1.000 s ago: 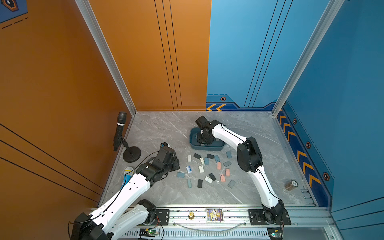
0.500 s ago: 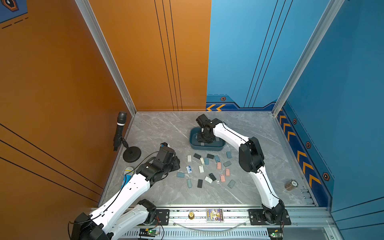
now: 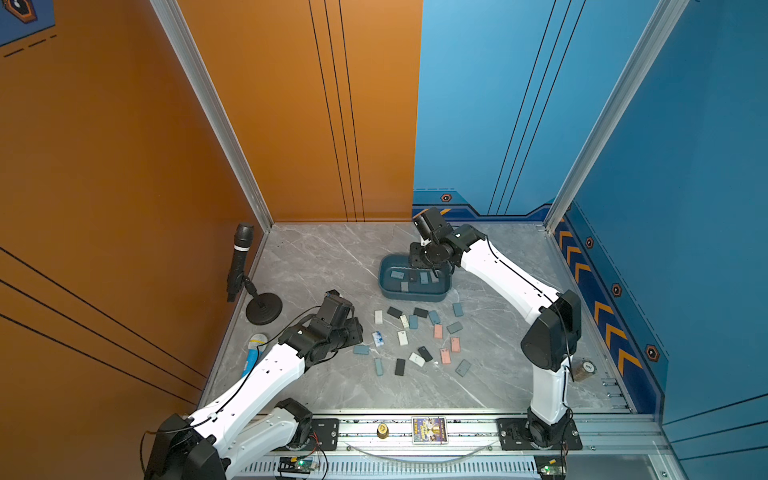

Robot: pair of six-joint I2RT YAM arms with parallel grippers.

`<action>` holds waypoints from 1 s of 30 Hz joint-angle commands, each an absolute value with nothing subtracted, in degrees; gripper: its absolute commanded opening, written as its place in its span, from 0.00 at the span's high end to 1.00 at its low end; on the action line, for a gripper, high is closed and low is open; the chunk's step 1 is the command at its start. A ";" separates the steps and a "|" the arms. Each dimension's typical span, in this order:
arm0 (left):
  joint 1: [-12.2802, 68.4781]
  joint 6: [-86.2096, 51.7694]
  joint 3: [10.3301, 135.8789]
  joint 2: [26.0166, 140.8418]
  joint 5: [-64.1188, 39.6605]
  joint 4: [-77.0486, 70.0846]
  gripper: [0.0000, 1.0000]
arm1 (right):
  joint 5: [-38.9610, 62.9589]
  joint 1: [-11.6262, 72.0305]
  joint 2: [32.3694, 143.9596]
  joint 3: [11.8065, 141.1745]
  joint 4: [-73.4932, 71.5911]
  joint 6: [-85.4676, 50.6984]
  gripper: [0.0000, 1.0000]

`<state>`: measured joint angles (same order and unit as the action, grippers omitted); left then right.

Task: Put the eraser in the storage box
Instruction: Pick up the eraser from the center of the board.

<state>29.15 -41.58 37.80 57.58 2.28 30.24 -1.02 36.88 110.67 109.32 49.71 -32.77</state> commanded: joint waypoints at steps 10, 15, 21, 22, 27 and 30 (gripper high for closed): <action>29.73 -38.70 39.64 64.05 -1.45 42.64 0.53 | -5.84 36.43 97.51 90.38 46.43 -32.75 0.49; 32.18 -38.29 40.05 67.08 -0.39 45.55 0.53 | -5.89 34.99 92.45 82.66 43.50 -34.59 0.49; 34.55 -37.56 41.66 71.23 1.11 45.71 0.46 | -5.88 33.29 88.32 78.20 42.19 -35.35 0.49; 34.79 -37.32 41.99 71.97 1.27 45.71 0.45 | -5.77 33.10 87.95 77.85 42.06 -35.42 0.49; 35.55 -36.13 43.96 77.09 2.27 46.06 0.43 | -5.75 32.50 87.02 76.69 41.92 -35.51 0.49; 35.77 -35.63 45.11 79.43 3.53 46.49 0.43 | -5.74 32.11 86.63 76.29 41.75 -35.60 0.48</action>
